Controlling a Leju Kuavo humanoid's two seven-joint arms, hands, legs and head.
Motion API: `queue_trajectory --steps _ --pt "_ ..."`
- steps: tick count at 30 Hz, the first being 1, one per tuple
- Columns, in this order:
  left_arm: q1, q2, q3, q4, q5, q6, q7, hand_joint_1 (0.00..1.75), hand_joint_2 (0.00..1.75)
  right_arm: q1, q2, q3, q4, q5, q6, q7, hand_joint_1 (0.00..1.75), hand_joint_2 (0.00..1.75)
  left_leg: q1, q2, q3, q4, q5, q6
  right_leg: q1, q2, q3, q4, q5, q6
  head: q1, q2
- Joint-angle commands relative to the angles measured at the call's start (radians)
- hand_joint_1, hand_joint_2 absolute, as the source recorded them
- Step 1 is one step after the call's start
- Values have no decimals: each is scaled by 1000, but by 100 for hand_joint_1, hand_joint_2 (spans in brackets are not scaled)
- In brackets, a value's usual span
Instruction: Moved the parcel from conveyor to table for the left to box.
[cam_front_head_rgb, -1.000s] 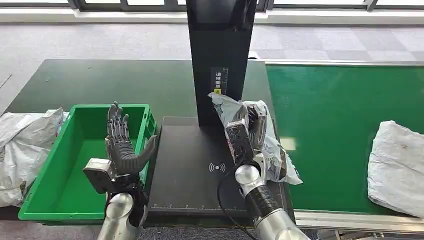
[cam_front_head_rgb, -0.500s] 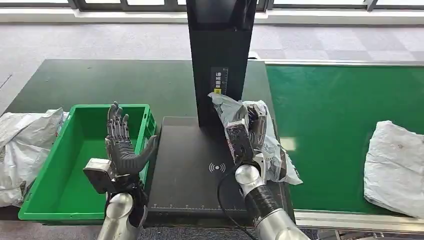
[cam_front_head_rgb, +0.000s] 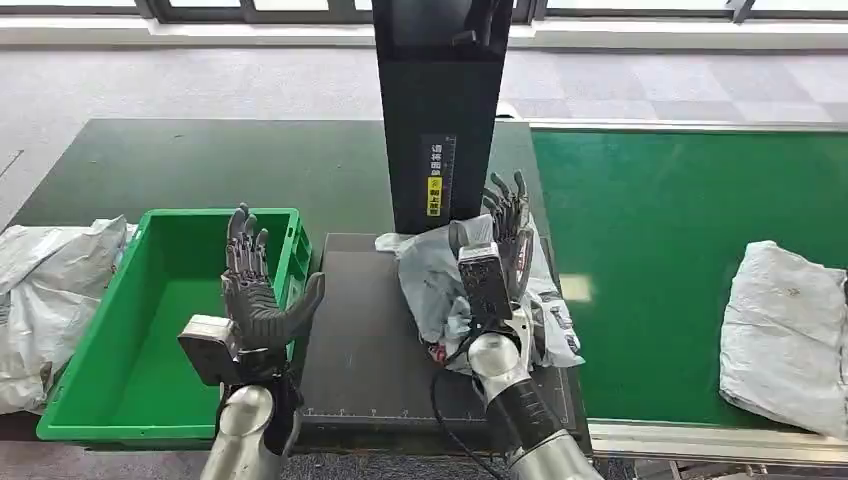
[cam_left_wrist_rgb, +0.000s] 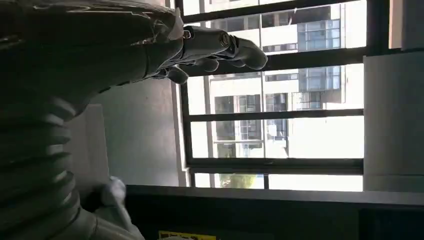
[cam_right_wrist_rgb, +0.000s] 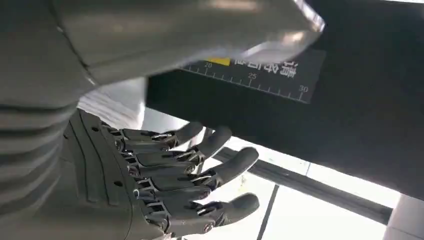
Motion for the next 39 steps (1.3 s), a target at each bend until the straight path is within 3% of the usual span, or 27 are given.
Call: queue_trajectory --steps 1,13,16,17,20,21,29,39 --pt "-68 -27 -6 64 4 6 3 0 175 -17 -14 43 -2 -12 -4 0 0 175 1 -2 0 0 0 -1 1 -3 1 0 0 0 0 0" --pt "-58 -25 -6 44 5 12 3 0 175 19 -13 -12 -94 99 -89 0 0 175 1 -3 0 0 0 -1 1 -3 1 -1 0 0 0 0" --pt "-48 -27 -19 -9 4 -14 3 0 175 138 9 -144 -395 319 -89 0 0 175 1 -4 0 0 0 -1 1 -5 1 -1 -1 0 0 0" --pt "-50 -24 -42 -23 -7 -16 3 0 175 177 9 -161 -494 351 -89 0 0 175 1 -4 -1 0 0 -1 1 -5 1 0 -1 0 0 0" --pt "-60 -23 -82 -20 -32 -8 3 0 175 213 9 -157 -579 363 -89 0 0 175 0 -6 -3 1 1 0 0 -6 -1 1 -1 0 0 0" --pt "-100 -1 -182 2 -94 -3 3 0 175 258 9 -170 -739 383 -89 0 0 175 1 -10 -2 1 0 -1 1 -11 1 0 -2 0 0 0" --pt "-100 -1 -182 2 -94 -3 3 0 175 258 9 -170 -739 383 -89 0 0 175 0 -2 0 0 0 -1 0 -3 0 -1 0 0 0 0" --pt "-100 -1 -182 2 -94 -3 3 0 175 258 9 -170 -739 383 -89 0 0 175 1 -2 2 -1 0 -1 1 -4 2 -3 0 -1 0 0"
